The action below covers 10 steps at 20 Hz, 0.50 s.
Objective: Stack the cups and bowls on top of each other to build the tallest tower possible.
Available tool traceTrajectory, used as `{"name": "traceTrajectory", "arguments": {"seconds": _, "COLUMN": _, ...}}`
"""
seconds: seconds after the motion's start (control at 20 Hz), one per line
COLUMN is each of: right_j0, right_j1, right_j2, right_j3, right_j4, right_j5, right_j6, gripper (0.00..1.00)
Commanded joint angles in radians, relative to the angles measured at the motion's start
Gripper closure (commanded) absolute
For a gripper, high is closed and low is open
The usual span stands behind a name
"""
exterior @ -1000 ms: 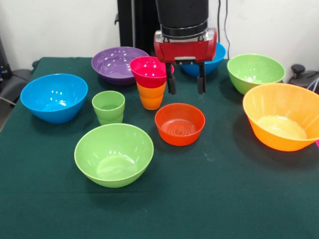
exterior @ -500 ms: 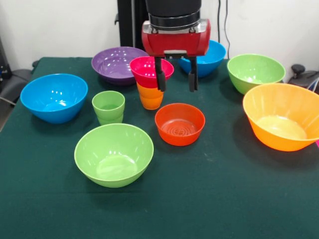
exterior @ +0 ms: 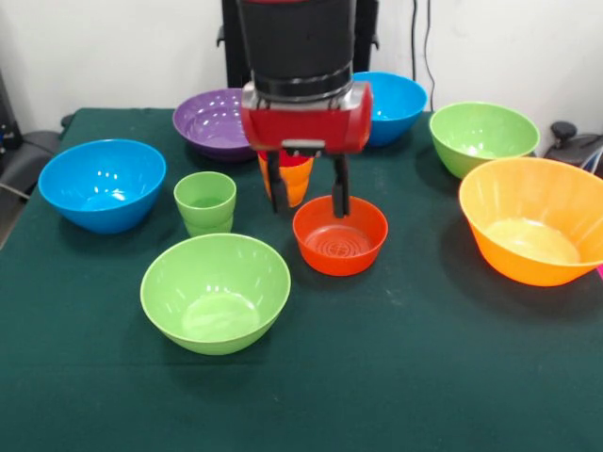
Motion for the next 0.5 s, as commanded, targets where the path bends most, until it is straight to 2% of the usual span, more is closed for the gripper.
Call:
{"name": "traceTrajectory", "arguments": {"seconds": 0.05, "right_j0": -0.026, "right_j1": 0.112, "right_j2": -0.001, "right_j3": -0.093, "right_j4": -0.087, "right_j5": 0.062, "right_j6": -0.138, "gripper": 0.00}}
{"name": "traceTrajectory", "arguments": {"seconds": 0.3, "right_j0": -0.021, "right_j1": 0.118, "right_j2": -0.015, "right_j3": -0.149, "right_j4": -0.113, "right_j5": 0.100, "right_j6": -0.142, "gripper": 0.00}}
{"name": "traceTrajectory", "arguments": {"seconds": 0.5, "right_j0": -0.024, "right_j1": 0.096, "right_j2": -0.032, "right_j3": -0.127, "right_j4": -0.109, "right_j5": 0.165, "right_j6": -0.131, "gripper": 0.00}}
